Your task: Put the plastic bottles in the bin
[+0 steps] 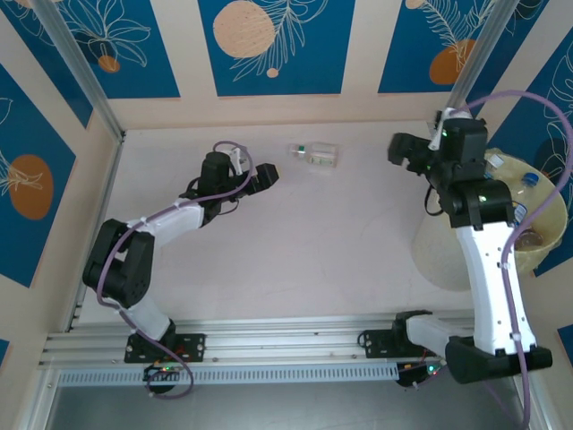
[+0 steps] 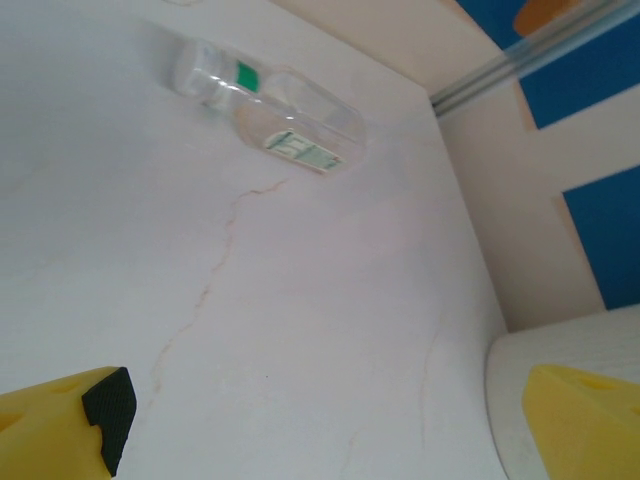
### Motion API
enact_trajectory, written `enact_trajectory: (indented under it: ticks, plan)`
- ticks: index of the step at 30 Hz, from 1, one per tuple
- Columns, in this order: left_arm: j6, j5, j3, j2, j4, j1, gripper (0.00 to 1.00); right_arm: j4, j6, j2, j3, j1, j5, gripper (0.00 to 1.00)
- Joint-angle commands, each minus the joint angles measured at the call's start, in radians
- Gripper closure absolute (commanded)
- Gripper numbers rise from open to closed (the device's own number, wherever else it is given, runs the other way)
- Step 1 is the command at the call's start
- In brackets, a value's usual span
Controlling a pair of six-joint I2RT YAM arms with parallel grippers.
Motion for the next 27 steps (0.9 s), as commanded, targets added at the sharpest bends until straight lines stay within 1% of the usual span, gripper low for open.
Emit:
enact_trajectory:
  ticks: [1, 2, 3, 4, 6, 7, 8, 10, 12, 14, 16, 19, 23, 27]
  plan:
    - [-0.025, -0.122, -0.002, -0.048, -0.088, 0.014, 0.00, 0.188, -0.119, 0.119, -0.044, 0.022, -0.229, 0.00]
    - [-0.036, -0.157, -0.001, -0.053, -0.122, 0.017, 0.00, 0.209, -0.145, 0.147, -0.045, 0.022, -0.268, 0.01]
    - [-0.050, -0.208, 0.002, -0.060, -0.173, 0.021, 0.00, 0.240, -0.196, 0.187, -0.046, 0.023, -0.341, 0.00]
    - [-0.071, -0.276, 0.011, -0.066, -0.247, 0.022, 0.00, 0.260, -0.241, 0.233, -0.044, 0.025, -0.409, 0.01]
    - [-0.103, -0.374, 0.039, -0.066, -0.387, 0.024, 0.00, 0.272, -0.322, 0.331, -0.017, 0.037, -0.510, 0.01]
    - [-0.103, -0.403, 0.054, -0.063, -0.446, 0.025, 0.00, 0.280, -0.356, 0.387, 0.001, 0.047, -0.525, 0.00]
    - [-0.103, -0.419, 0.064, -0.061, -0.482, 0.026, 0.00, 0.290, -0.380, 0.435, 0.018, 0.056, -0.513, 0.00]
    - [-0.103, -0.426, 0.072, -0.064, -0.533, 0.025, 0.00, 0.288, -0.456, 0.547, 0.077, 0.072, -0.493, 0.01]
    - [-0.099, -0.417, 0.058, -0.075, -0.536, 0.026, 0.00, 0.282, -0.513, 0.650, 0.143, 0.074, -0.501, 0.00]
    - [-0.089, -0.402, 0.029, -0.092, -0.502, 0.026, 0.00, 0.268, -0.563, 0.755, 0.217, 0.073, -0.514, 0.00]
    - [-0.078, -0.383, -0.010, -0.109, -0.449, 0.025, 0.00, 0.233, -0.612, 0.870, 0.320, 0.078, -0.507, 0.00]
    - [-0.072, -0.382, -0.038, -0.127, -0.413, 0.028, 0.00, 0.156, -0.642, 1.019, 0.489, 0.079, -0.482, 0.00]
    - [-0.070, -0.386, -0.053, -0.130, -0.389, 0.032, 0.00, 0.130, -0.646, 1.155, 0.637, 0.079, -0.454, 0.00]
    - [-0.074, -0.358, -0.053, -0.114, -0.362, 0.038, 0.00, 0.110, -0.658, 1.273, 0.762, 0.082, -0.445, 0.00]
